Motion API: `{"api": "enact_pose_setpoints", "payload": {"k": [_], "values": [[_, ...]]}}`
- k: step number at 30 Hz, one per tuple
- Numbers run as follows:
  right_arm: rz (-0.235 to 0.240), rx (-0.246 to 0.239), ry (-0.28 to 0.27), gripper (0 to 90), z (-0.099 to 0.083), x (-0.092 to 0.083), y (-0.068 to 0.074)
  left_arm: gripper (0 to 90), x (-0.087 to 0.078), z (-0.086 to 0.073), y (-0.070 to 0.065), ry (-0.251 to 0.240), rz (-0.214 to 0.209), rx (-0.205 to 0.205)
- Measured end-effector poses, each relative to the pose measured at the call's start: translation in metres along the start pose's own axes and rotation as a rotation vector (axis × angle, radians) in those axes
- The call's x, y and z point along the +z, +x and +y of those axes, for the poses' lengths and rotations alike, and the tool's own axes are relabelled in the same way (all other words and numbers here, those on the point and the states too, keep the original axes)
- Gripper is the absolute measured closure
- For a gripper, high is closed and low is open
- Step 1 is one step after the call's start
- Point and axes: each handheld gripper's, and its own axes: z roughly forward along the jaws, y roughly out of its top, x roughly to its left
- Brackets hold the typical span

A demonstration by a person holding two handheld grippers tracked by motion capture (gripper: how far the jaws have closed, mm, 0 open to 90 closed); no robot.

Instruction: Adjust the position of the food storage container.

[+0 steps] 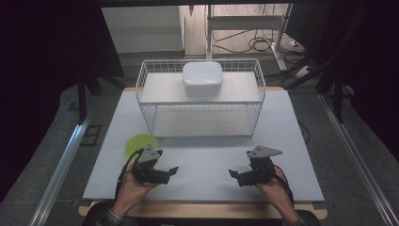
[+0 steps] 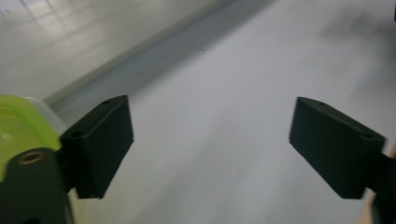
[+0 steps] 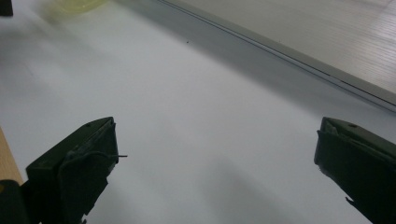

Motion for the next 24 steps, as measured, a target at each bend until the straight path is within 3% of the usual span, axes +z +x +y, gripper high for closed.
{"api": "enact_pose_setpoints", "payload": {"k": [9, 16, 20, 24], "values": [[0.002, 0.004, 0.01, 0.6, -0.001, 0.002, -0.001, 47.2, -0.027, -0.001, 0.035, -0.069, 0.07, -0.069], [-0.002, 0.005, 0.013, 0.9, -0.002, 0.003, -0.002, 81.3, -0.043, -0.009, 0.063, -0.1, 0.124, -0.155], [-0.004, 0.005, 0.016, 1.0, -0.003, 0.004, -0.003, 89.9, -0.049, -0.016, 0.078, -0.104, 0.151, -0.197], [-0.006, 0.009, 0.024, 1.1, -0.003, 0.004, -0.003, 90.0, -0.053, -0.022, 0.091, -0.096, 0.176, -0.223]]}}
